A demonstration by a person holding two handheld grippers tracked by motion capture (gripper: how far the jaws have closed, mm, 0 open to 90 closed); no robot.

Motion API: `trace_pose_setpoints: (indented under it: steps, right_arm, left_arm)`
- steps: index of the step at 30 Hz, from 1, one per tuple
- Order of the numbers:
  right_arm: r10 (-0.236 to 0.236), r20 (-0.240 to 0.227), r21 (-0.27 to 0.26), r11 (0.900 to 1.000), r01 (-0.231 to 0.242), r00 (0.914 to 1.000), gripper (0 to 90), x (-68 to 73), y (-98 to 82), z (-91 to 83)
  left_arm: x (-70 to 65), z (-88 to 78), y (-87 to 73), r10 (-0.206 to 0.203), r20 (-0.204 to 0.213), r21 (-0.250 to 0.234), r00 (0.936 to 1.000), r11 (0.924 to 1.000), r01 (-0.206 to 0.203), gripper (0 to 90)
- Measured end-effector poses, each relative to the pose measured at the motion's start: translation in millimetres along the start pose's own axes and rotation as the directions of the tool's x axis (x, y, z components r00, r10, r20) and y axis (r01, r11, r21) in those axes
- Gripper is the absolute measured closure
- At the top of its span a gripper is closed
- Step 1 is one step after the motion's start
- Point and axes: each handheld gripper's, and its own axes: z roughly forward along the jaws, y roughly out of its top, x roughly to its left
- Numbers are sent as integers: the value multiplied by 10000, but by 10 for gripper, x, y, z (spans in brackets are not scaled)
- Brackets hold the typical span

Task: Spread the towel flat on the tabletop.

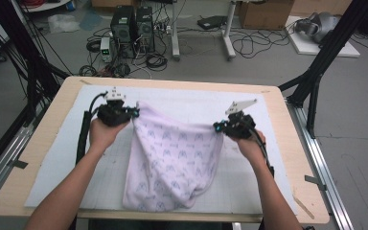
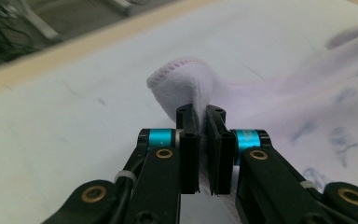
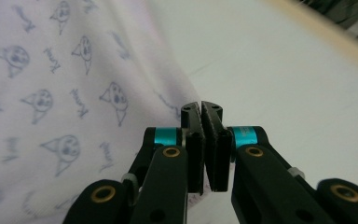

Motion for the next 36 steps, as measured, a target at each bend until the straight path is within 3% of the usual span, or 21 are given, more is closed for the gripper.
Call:
trace_pose_setpoints:
  steps: [1, 2, 3, 4, 5, 6, 7, 8, 11, 12, 14, 15, 16, 17, 18, 22, 31, 33, 34, 36]
  right_arm:
    - [0, 0, 0, 10000, 0, 10000, 882, 0, 0, 0]
    - [292, 409, -599, 9978, -267, 9987, 882, -168, 207, -98]
    - [292, 409, -599, 9978, -267, 9987, 882, -168, 207, -98]
    - [701, 693, -1150, 9914, -618, 9951, 861, -330, 408, -136]
    - [832, 889, -1256, 9895, -717, 9926, 776, -391, 473, -120]
    - [832, 889, -1256, 9895, -717, 9926, 776, -391, 473, -120]
    - [1034, 1271, -1234, 9885, -877, 9865, 680, -448, 508, -80]
    - [1548, 887, -1305, 9811, -1425, 9840, 657, -533, 467, 7]
    - [1726, 651, -914, 9818, -1664, 9828, 620, -539, 371, 99]
    - [1655, 464, -527, 9852, -1630, 9851, 596, -485, 261, 176]
    - [1538, 468, -574, 9869, -1510, 9870, 595, -435, 200, 193]
    - [1544, 160, -595, 9864, -1532, 9879, 569, -343, 96, 213]
    - [1405, 90, -497, 9889, -1399, 9900, 557, -293, 54, 215]
    - [1405, 90, -497, 9889, -1399, 9900, 557, -293, 54, 215]
    - [1293, -44, -483, 9904, -1294, 9916, 540, -186, -28, 202]
    - [1069, -282, -567, 9925, -1083, 9939, 511, -37, -110, 172]
    - [414, -1123, -1022, 9934, -530, 9928, 425, 403, -250, 35]
    - [378, -1306, -756, 9960, -480, 9907, 379, 479, -287, 16]
    - [288, -1501, -374, 9987, -348, 9882, 367, 555, -308, -2]
    - [155, -1475, -602, 9979, -246, 9889, 374, 604, -341, -24]
  left_arm:
    - [64, 10, 134, 95, -252, -29, 9996, 10000, -95, 845]
    - [124, 25, 275, 110, -559, -190, 9984, 9997, -121, 843]
    - [182, 41, 408, 138, -879, -343, 9960, 9993, -168, 843]
    - [228, 65, 519, 121, -1252, -448, 9921, 9988, -178, 753]
    - [258, 98, 598, -9, -1630, -514, 9866, 9986, -76, 610]
    - [284, 129, 639, -237, -1753, -486, 9842, 9987, 154, 610]
    - [301, 157, 640, -400, -1617, -428, 9860, 9985, 335, 550]
    - [307, 184, 616, -344, -1444, -228, 9889, 9992, 314, 508]
    - [295, 228, 421, -34, -1146, 183, 9934, 9998, 55, 498]
    - [316, 229, 255, -340, -790, 305, 9963, 9989, 365, 484]
    - [320, 226, 178, -366, -643, 481, 9973, 9981, 397, 472]
    - [310, 212, 99, -360, -565, 539, 9978, 9978, 390, 463]
    - [268, 170, -41, -270, -315, 577, 9991, 9979, 287, 460]
    - [268, 170, -41, -270, -315, 577, 9991, 9979, 287, 455]
    - [237, 142, -100, -239, -208, 584, 9995, 9980, 251, 452]
    - [94, 0, -285, 179, 276, 524, 9995, 9984, -193, 442]
    - [-213, -341, -604, 530, 1381, 195, 9890, 9982, -562, 405]
    - [-273, -403, -680, 461, 1591, 224, 9862, 9985, -503, 390]
    - [-307, -428, -724, 453, 1699, 234, 9844, 9985, -500, 381]
    - [-371, -484, -815, 425, 1908, 227, 9807, 9986, -477, 373]
